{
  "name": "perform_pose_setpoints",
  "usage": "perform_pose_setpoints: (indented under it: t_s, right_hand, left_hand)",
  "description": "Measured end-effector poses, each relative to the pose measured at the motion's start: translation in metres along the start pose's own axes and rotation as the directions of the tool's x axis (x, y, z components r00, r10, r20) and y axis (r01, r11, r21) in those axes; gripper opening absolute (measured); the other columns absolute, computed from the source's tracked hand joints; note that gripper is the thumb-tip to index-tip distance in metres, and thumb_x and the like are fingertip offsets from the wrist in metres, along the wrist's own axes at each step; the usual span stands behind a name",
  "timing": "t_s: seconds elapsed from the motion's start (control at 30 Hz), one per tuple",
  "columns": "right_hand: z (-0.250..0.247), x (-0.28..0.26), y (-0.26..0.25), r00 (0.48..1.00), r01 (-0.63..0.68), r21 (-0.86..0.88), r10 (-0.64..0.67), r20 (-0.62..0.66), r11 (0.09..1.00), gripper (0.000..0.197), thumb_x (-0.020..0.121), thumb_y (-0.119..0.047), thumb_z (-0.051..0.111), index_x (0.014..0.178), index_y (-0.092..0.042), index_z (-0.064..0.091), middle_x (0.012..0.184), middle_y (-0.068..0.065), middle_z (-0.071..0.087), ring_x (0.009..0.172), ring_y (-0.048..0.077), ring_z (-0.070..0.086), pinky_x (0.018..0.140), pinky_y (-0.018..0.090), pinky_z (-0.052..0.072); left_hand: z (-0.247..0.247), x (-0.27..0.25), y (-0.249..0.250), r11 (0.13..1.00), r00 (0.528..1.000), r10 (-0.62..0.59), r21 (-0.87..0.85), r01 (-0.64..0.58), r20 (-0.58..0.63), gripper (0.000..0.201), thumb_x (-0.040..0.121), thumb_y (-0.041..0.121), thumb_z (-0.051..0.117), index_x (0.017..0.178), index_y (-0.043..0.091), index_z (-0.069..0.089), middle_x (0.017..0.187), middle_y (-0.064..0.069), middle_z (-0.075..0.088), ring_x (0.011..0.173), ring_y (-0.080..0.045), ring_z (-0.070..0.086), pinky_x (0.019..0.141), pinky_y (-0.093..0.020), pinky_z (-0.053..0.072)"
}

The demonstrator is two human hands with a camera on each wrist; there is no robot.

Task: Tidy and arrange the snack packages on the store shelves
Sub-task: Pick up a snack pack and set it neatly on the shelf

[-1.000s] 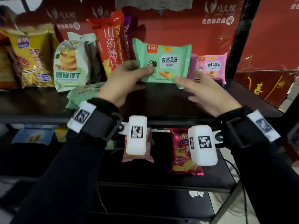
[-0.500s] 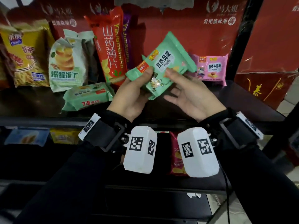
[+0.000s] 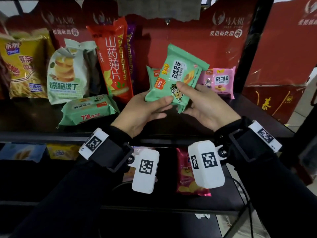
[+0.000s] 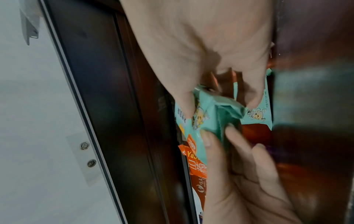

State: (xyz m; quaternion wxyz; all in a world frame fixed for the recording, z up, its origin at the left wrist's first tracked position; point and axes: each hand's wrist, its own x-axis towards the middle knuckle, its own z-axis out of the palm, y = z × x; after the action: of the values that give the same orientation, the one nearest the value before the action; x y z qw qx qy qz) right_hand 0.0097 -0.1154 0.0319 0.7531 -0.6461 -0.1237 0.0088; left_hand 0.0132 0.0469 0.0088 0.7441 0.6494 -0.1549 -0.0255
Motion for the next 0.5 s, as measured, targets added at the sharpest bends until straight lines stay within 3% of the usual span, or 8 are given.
perform_pose_setpoints:
  t_s: [0.1, 0.23, 0.37, 0.5]
  right_hand:
    - [-0.0037, -0.0004, 0.0028, 1.000, -0.019, -0.077, 0.018, -0.012, 0.997, 0.025, 0.092, -0.028, 0.060, 0.115, -0.017, 0.061, 0.098, -0.006, 0.070, 0.079, 0.006, 0.065, 0.069, 0.024, 0.052]
    - [-0.0057, 0.0008, 0.0011, 0.998, -0.047, -0.117, 0.042, -0.040, 0.992, 0.023, 0.088, -0.036, 0.063, 0.105, -0.021, 0.063, 0.090, -0.008, 0.071, 0.075, 0.007, 0.065, 0.057, 0.020, 0.049]
    - [-0.0062, 0.0040, 0.0027, 0.999, -0.042, -0.066, 0.040, -0.021, 0.997, 0.027, 0.089, -0.026, 0.064, 0.113, -0.013, 0.064, 0.099, 0.000, 0.074, 0.087, 0.013, 0.071, 0.069, 0.027, 0.059]
    - [-0.0076, 0.0024, 0.0097, 0.998, -0.033, -0.031, 0.031, -0.050, 0.999, 0.028, 0.089, -0.023, 0.064, 0.114, -0.010, 0.064, 0.104, 0.005, 0.073, 0.093, 0.018, 0.070, 0.080, 0.032, 0.058]
  left_hand:
    - [0.0039, 0.0005, -0.0037, 0.997, 0.998, 0.038, 0.062, -0.035, -0.041, 0.058, 0.063, 0.025, 0.079, 0.117, 0.012, 0.061, 0.097, 0.005, 0.074, 0.085, -0.003, 0.070, 0.061, -0.015, 0.052]
    - [0.0079, -0.0013, -0.0076, 0.989, 0.996, 0.066, 0.139, -0.056, -0.065, 0.050, 0.075, 0.007, 0.077, 0.121, 0.011, 0.056, 0.107, 0.000, 0.070, 0.077, -0.002, 0.065, 0.051, -0.014, 0.046]
    - [0.0064, -0.0019, -0.0068, 0.967, 0.993, 0.103, 0.240, -0.087, -0.053, 0.045, 0.077, 0.002, 0.075, 0.110, 0.022, 0.053, 0.106, 0.000, 0.067, 0.075, -0.004, 0.062, 0.047, -0.015, 0.043]
    - [0.0059, -0.0015, -0.0091, 0.945, 0.996, 0.094, 0.315, -0.088, -0.006, 0.052, 0.077, 0.010, 0.077, 0.118, 0.025, 0.048, 0.111, 0.005, 0.066, 0.089, -0.006, 0.063, 0.052, -0.014, 0.047]
